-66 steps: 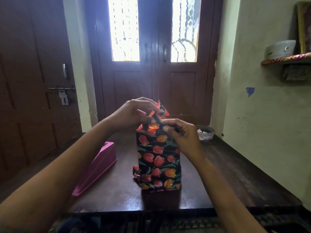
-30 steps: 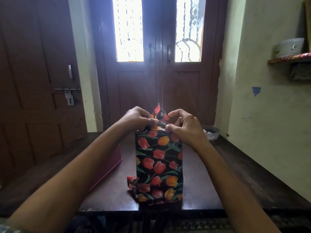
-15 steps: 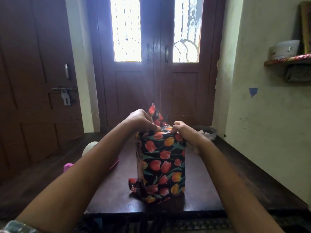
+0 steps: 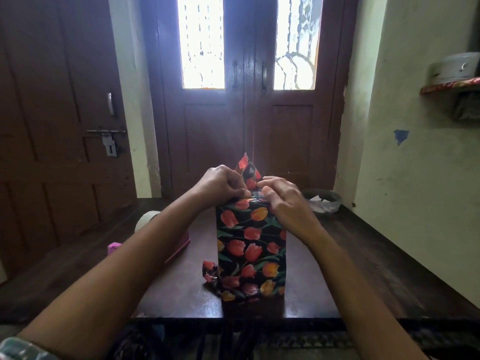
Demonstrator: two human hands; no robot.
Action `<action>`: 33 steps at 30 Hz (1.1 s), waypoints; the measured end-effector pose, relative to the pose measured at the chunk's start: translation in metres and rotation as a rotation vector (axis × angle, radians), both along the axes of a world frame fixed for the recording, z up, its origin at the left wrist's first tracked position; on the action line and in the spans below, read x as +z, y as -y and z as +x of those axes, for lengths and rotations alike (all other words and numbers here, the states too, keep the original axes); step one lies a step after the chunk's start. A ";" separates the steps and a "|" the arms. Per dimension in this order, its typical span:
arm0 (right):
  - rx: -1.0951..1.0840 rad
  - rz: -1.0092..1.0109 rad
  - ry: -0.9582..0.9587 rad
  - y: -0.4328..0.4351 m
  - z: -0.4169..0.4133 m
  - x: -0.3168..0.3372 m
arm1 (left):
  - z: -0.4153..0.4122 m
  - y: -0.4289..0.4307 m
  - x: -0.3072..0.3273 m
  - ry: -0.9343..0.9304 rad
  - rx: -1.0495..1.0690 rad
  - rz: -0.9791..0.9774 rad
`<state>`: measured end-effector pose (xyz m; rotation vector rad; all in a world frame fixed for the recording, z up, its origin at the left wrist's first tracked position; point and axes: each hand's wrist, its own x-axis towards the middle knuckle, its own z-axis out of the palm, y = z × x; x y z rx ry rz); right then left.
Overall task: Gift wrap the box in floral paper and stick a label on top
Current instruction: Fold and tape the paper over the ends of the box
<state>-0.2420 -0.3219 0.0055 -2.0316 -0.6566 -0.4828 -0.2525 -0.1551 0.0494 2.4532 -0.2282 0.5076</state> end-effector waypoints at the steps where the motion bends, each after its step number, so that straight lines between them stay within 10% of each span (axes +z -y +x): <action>1: -0.001 -0.067 0.091 -0.001 -0.002 -0.001 | -0.002 -0.002 -0.003 0.042 -0.022 0.025; 20: -0.416 -0.554 0.430 -0.035 -0.020 -0.001 | -0.032 -0.028 -0.022 -0.041 -0.158 -0.391; 26: -0.440 -0.436 0.422 -0.043 -0.024 -0.015 | -0.049 -0.092 -0.049 0.072 0.413 -0.346; 33: -0.477 -0.364 0.464 -0.046 -0.023 -0.021 | -0.067 -0.169 -0.070 -0.355 0.805 -0.179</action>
